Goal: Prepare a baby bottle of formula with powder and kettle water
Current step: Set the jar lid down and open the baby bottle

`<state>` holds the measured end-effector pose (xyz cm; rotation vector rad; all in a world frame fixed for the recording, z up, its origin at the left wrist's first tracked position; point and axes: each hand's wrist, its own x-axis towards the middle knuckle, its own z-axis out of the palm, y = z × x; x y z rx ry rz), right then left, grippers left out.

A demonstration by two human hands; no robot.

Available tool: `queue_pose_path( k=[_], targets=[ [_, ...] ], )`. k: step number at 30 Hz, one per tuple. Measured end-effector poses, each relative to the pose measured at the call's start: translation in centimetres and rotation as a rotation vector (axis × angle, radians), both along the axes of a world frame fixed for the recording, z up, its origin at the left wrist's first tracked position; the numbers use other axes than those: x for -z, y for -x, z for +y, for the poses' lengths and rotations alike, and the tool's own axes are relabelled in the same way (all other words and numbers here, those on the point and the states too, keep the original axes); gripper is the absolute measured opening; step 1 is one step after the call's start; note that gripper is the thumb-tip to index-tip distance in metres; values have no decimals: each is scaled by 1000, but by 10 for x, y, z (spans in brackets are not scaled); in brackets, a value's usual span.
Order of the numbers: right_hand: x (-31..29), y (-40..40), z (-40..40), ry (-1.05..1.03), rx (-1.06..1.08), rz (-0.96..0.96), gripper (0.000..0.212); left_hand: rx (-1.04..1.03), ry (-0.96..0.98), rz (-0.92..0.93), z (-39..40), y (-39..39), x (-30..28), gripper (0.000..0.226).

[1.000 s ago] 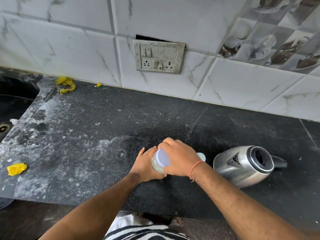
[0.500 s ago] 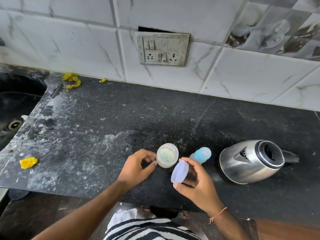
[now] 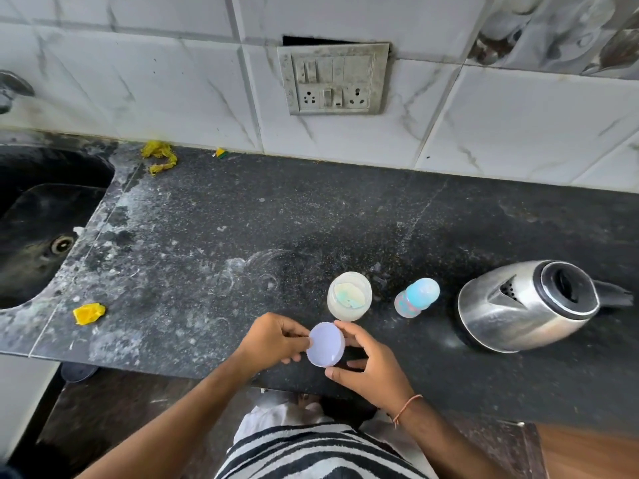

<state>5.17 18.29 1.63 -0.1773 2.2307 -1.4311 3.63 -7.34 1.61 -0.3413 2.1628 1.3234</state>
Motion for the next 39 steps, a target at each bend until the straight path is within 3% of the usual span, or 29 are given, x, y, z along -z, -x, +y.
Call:
queue_pose_path(
  k=[5, 13, 19, 24, 27, 32, 37, 39],
  targets=[
    [10, -1, 4, -90, 14, 46, 77, 33, 394, 138, -8, 18, 1, 15],
    [9, -16, 51, -141, 179, 81, 71, 83, 518, 148, -15, 36, 7, 15],
    [7, -21, 80, -142, 321, 74, 71, -32, 684, 399, -12, 35, -1, 55],
    [2, -18, 97, -121, 384, 107, 67, -197, 552, 700, 17, 31, -34, 61],
    [-3, -13, 108, -103, 395, 152, 60, -172, 394, 861, 53, 28, -57, 50],
    [-18, -2, 131, -91, 372, 206, 51, -111, 130, 793, 133, 13, -72, 7],
    [-31, 23, 145, -117, 239, 290, 53, -61, 57, 496, 208, 0, -32, 70],
    [-35, 36, 146, -147, 200, 311, 59, -49, 42, 437, 229, -4, -16, 83]
  ],
)
